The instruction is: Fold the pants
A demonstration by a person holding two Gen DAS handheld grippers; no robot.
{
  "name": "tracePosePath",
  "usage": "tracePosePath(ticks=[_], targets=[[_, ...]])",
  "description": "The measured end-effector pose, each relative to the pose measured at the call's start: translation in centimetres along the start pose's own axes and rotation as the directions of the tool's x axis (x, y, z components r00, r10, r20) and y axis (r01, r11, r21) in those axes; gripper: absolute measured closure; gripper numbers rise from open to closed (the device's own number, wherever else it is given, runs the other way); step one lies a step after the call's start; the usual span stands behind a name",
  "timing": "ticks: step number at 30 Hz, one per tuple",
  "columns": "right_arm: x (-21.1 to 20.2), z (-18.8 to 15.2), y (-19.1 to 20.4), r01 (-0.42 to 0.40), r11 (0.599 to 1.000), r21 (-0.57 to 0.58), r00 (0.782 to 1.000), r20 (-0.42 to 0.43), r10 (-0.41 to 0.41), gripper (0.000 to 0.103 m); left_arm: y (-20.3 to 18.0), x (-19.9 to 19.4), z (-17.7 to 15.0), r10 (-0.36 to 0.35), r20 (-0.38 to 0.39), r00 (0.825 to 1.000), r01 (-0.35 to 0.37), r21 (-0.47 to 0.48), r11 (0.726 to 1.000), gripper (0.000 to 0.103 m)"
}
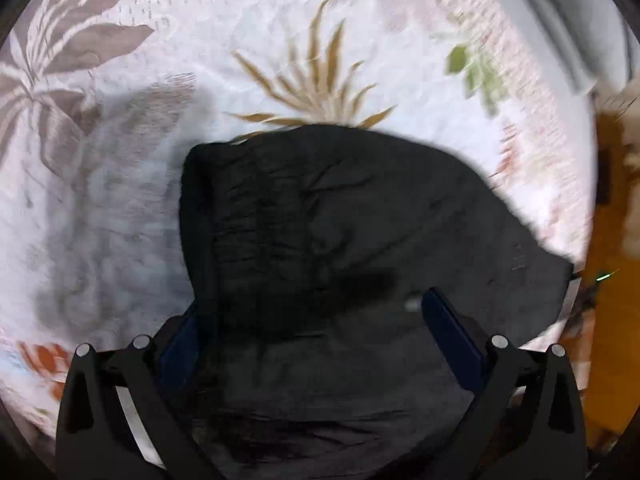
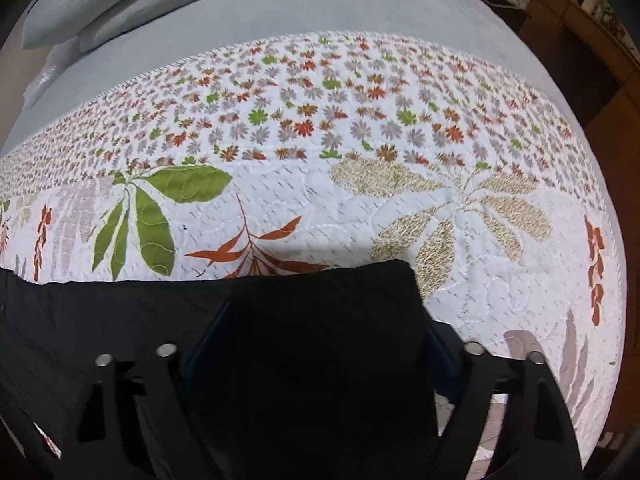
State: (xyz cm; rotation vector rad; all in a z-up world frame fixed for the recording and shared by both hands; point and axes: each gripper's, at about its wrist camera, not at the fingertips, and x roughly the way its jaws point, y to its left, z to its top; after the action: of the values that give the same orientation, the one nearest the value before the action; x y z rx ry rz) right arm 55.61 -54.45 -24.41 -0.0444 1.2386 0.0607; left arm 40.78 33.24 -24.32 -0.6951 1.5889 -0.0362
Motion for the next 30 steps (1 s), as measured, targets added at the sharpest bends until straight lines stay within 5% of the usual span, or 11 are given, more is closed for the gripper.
tracePosePath(ticks=[5,8,17,30], targets=[[-1.9,-0.4,-0.1,-0.008,1.000,-0.004,0.999,0.034,0.008,0.075,-1.7,0.3,-0.3,0.034,-0.020,0.999,-0.033,0.075,0.997,0.003],[-3.0,-0.8,1.0,0.027,0.998,-0.064,0.998,0.052,-0.023,0.085,-2.2,0.6,-0.2,0.050,-0.005,0.999,-0.049,0.057,0.997,0.003],[-9.7,-1.5,2.9,0.033,0.990,-0.134,0.983,0.184,-0.008,0.089,-3.3,0.3,-2.2,0.003,0.069,0.998,-0.011,0.123,0.992,0.003],[-26.0,-12.8,8.6,-0.113,0.936,-0.333,0.898,0.369,0.240,0.090,-4.4,-0.6,-5.1,-0.016,0.225,0.974,-0.027,0.189,0.982,0.004]])
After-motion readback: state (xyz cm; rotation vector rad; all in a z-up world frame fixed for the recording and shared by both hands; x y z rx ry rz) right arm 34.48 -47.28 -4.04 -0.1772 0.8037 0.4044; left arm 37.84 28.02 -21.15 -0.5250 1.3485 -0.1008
